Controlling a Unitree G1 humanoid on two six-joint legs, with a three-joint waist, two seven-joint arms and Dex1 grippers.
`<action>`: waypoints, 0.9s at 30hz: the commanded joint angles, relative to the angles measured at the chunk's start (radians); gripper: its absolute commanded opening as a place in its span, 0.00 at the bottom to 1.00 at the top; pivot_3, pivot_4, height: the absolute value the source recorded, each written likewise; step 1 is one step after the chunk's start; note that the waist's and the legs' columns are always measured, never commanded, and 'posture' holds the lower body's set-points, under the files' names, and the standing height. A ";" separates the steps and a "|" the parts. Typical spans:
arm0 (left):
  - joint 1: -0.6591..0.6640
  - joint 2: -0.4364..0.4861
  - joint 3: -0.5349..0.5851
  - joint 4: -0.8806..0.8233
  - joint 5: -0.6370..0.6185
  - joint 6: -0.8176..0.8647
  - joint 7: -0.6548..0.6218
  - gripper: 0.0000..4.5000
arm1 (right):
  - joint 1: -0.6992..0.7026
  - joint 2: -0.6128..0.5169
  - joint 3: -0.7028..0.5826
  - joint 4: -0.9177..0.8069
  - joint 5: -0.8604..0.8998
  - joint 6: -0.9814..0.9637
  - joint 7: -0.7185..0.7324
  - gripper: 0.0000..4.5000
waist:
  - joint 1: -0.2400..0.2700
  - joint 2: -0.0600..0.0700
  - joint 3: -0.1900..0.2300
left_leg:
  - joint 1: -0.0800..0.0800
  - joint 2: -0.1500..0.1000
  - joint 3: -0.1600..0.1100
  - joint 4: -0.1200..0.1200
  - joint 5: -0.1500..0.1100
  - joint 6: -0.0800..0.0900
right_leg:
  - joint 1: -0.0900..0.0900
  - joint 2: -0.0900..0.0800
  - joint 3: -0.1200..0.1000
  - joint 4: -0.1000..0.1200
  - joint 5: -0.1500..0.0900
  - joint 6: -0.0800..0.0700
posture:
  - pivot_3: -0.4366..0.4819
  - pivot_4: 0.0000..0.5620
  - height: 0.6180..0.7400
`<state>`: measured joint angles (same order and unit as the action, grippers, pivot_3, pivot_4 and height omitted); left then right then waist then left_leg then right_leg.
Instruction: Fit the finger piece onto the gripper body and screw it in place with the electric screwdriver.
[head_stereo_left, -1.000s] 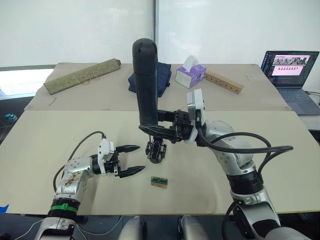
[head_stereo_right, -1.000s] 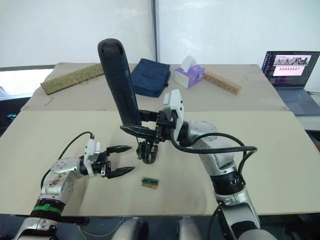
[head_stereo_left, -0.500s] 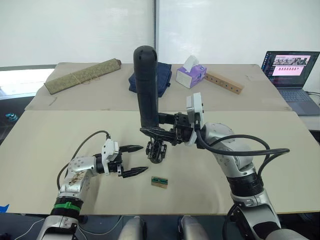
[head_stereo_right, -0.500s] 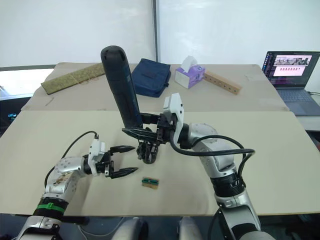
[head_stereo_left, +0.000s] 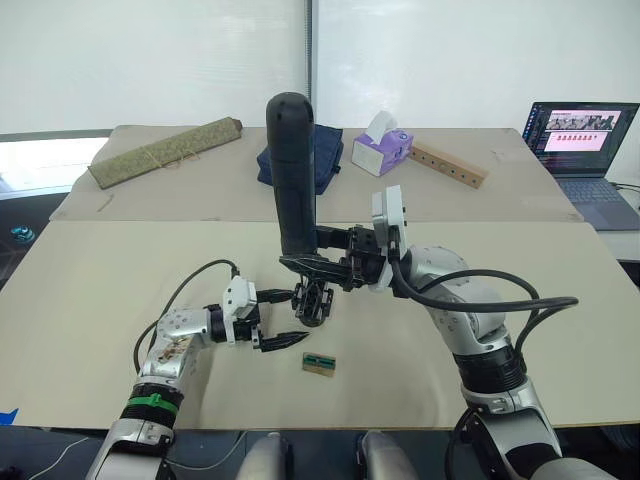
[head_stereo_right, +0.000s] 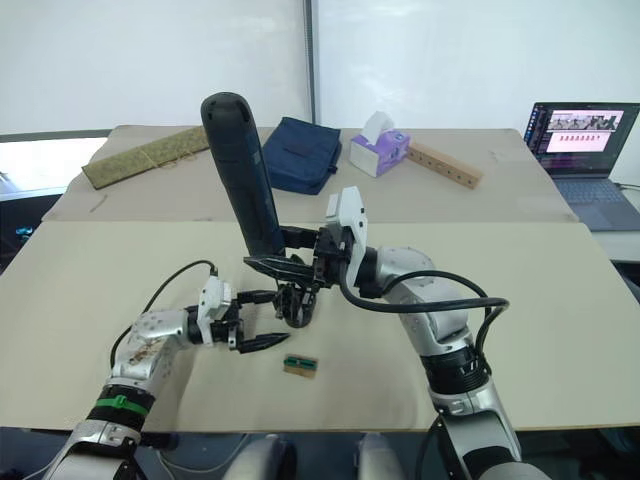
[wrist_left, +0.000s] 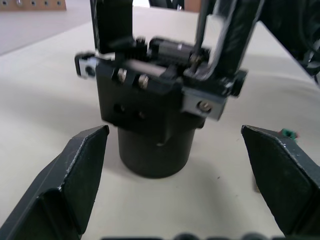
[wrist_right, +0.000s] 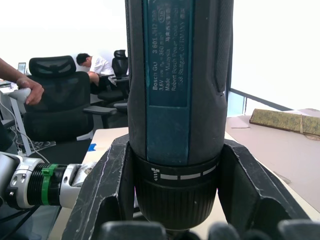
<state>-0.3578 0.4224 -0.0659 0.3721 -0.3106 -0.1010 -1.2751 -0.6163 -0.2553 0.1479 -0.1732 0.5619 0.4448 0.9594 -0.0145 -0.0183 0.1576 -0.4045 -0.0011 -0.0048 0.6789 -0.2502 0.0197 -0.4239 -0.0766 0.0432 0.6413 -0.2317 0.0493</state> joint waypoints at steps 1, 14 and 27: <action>-0.024 -0.012 -0.010 0.016 0.020 -0.027 0.018 1.00 | -0.014 0.008 -0.011 -0.033 0.008 -0.039 0.006 0.42 | 0.000 0.000 0.000 | 0.000 0.000 0.000 0.000 0.000 0.000 | 0.000 0.000 0.000 0.000 0.000 0.000 | 0.48 0.27 1.00; -0.055 -0.044 -0.033 0.066 0.052 -0.041 0.059 1.00 | -0.008 0.011 0.003 -0.029 -0.012 -0.039 0.003 0.42 | 0.001 0.000 0.000 | 0.000 0.000 0.000 0.000 0.000 0.000 | 0.000 0.000 0.000 0.000 0.000 0.000 | 0.48 0.27 1.00; -0.081 -0.065 -0.054 0.099 0.066 -0.033 0.056 1.00 | -0.003 0.011 0.003 -0.024 -0.025 -0.036 0.001 0.42 | 0.003 0.000 0.000 | 0.001 -0.001 0.000 0.001 0.000 0.000 | 0.001 0.000 0.000 0.000 0.000 0.000 | 0.48 0.27 1.00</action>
<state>-0.4311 0.3670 -0.1054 0.4643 -0.2529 -0.1306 -1.2145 -0.6158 -0.2487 0.1532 -0.1732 0.5316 0.4367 0.9585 -0.0117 -0.0184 0.1575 -0.4040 -0.0017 -0.0052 0.6795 -0.2502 0.0197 -0.4229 -0.0769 0.0431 0.6417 -0.2317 0.0493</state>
